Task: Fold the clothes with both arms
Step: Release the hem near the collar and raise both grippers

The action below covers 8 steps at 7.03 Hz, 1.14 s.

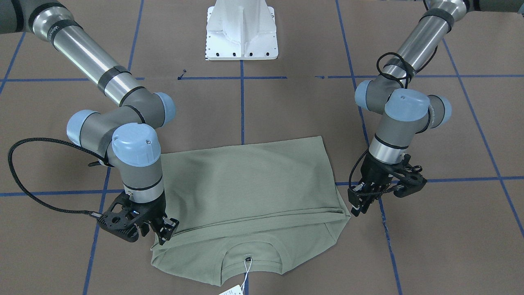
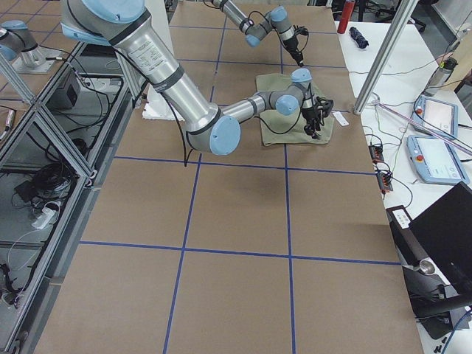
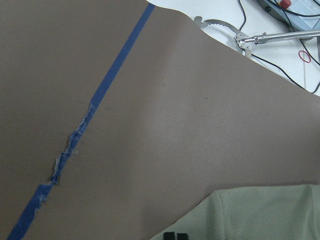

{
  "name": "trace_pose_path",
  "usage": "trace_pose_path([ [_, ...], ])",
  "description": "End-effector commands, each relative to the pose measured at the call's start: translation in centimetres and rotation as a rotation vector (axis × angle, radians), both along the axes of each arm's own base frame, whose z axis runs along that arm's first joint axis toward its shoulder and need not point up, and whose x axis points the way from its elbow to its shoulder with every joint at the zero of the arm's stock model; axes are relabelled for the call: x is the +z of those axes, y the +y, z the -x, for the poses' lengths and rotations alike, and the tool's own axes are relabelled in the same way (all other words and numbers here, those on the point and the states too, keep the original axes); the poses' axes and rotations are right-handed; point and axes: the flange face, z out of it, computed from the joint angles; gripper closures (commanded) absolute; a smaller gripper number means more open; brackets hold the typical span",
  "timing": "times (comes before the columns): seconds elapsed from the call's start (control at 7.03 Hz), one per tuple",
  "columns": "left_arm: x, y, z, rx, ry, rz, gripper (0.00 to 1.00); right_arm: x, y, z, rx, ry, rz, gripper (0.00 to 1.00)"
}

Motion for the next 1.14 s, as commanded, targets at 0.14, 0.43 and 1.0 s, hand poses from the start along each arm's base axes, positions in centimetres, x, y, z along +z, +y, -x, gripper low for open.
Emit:
trace_pose_path([
  [0.14,-1.6,0.1,0.9,-0.002,0.07,-0.071,0.5,-0.5,7.9,-4.4,-0.045,-0.142,-0.036,0.3],
  [0.43,-3.0,0.8,1.7,-0.002,0.094,-0.091,0.5,3.3,17.3,-4.1,-0.018,-0.24,0.063,0.25],
  [1.0,-2.7,0.9,1.6,-0.001,0.089,-0.089,0.5,7.1,20.9,-3.7,0.022,-0.268,0.128,0.22],
])
